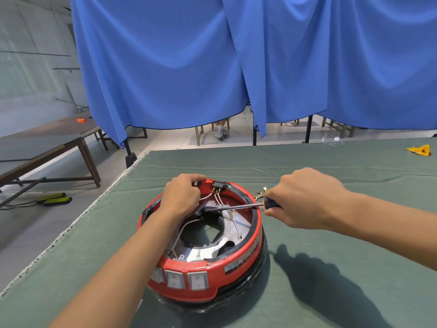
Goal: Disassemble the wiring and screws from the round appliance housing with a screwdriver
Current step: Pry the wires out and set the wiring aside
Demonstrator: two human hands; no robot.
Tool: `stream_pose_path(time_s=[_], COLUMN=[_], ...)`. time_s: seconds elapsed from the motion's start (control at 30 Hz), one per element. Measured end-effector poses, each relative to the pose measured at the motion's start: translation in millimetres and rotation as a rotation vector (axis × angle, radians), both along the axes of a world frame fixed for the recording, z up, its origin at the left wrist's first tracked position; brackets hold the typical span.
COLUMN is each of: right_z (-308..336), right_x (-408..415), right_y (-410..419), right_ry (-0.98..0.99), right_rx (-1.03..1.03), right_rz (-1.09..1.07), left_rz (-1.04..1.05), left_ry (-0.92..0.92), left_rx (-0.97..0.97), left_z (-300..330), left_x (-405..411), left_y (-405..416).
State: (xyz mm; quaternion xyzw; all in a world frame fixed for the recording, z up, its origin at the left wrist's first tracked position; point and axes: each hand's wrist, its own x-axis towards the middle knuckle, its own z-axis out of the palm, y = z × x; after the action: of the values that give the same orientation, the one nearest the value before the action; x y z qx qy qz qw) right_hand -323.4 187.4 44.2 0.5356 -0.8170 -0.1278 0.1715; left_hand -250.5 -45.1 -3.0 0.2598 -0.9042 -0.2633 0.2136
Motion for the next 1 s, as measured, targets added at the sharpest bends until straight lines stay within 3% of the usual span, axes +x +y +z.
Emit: stream_pose_path(time_s=[0.4, 0.67, 1.0], right_z=[1, -2, 3], right_x=[-9, -3, -1], right_y=[43, 43, 37], right_ry=[0.058, 0.044, 0.035], right_rx=[-0.194, -0.19, -0.221], right_rz=[-0.126, -0.138, -0.136], left_rz=[0.019, -0.013, -0.034], left_ry=[0.009, -0.02, -0.006], left_rx=[-0.084, -0.217, -0.23], left_z=[-2, -3, -2], left_x=[-3, 0, 1], left_y=[-1, 10, 7])
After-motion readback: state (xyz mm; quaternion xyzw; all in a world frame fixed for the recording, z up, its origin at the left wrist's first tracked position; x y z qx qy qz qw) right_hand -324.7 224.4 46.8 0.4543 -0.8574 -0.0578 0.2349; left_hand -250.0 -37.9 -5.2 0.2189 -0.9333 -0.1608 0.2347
